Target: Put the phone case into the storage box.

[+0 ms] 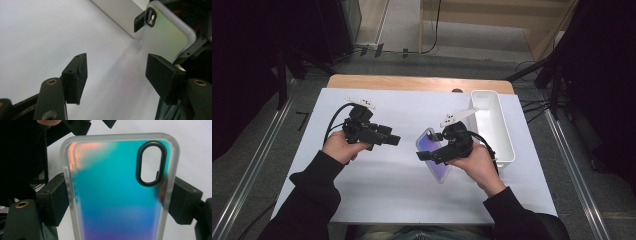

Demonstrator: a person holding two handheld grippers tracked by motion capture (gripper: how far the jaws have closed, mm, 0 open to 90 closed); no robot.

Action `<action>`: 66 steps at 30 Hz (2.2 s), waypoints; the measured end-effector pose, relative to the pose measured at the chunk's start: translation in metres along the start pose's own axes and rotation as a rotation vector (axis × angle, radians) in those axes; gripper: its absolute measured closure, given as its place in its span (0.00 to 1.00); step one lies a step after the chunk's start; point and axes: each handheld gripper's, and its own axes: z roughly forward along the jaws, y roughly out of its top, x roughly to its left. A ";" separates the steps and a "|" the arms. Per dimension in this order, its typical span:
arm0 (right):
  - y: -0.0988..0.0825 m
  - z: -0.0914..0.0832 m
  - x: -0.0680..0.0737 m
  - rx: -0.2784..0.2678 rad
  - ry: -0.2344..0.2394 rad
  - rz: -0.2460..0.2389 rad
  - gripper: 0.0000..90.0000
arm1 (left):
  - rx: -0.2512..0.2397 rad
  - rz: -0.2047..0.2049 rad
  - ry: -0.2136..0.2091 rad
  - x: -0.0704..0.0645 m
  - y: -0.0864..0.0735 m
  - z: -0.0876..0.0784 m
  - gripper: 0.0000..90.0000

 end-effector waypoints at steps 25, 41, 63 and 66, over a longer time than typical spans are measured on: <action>-0.006 -0.017 -0.006 0.013 0.018 -0.008 0.17 | -0.021 0.101 0.006 -0.008 -0.036 0.005 0.38; -0.010 -0.024 -0.011 0.016 0.024 0.004 0.17 | -0.004 0.106 -0.001 -0.019 -0.061 0.012 0.38; -0.006 -0.036 -0.012 0.013 0.031 -0.007 0.17 | 0.010 0.086 0.013 -0.021 -0.093 0.013 0.38; -0.006 -0.038 -0.013 0.009 0.025 -0.006 0.17 | 0.010 0.083 0.026 -0.019 -0.096 0.012 0.38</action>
